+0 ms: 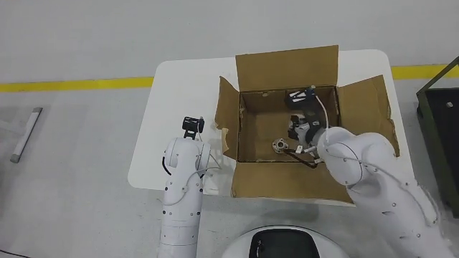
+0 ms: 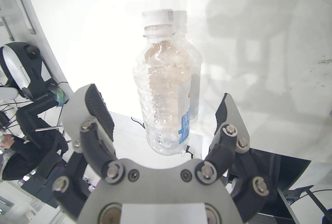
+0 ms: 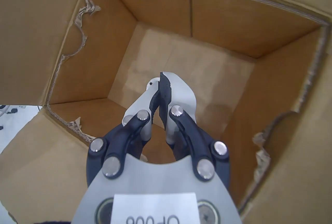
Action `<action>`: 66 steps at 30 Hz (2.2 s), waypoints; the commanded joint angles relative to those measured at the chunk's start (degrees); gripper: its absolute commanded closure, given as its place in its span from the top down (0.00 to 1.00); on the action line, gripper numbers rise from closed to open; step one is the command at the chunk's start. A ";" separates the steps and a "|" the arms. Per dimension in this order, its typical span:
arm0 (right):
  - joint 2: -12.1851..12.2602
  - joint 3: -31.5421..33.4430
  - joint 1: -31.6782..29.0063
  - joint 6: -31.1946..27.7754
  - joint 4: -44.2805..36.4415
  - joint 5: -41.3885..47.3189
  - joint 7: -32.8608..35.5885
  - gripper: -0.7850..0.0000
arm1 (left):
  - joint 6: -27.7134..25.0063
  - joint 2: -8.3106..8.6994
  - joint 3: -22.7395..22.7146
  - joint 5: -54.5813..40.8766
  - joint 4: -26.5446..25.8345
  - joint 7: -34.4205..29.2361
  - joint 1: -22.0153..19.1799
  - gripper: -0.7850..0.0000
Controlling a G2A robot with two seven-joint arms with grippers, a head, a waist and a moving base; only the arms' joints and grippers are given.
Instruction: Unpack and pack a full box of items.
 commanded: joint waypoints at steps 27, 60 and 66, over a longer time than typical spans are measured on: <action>-4.19 -13.45 13.88 2.75 21.70 -7.05 13.39 0.48 | 0.00 0.00 0.00 0.00 0.00 0.00 0.00 1.00; -7.87 -16.11 15.06 1.02 32.26 -9.55 9.34 0.48 | 0.00 0.00 0.00 0.00 0.00 0.00 0.00 1.00; -8.35 -15.85 15.26 0.17 33.23 -9.29 9.10 0.46 | 0.00 0.00 0.00 0.00 0.00 0.00 0.00 1.00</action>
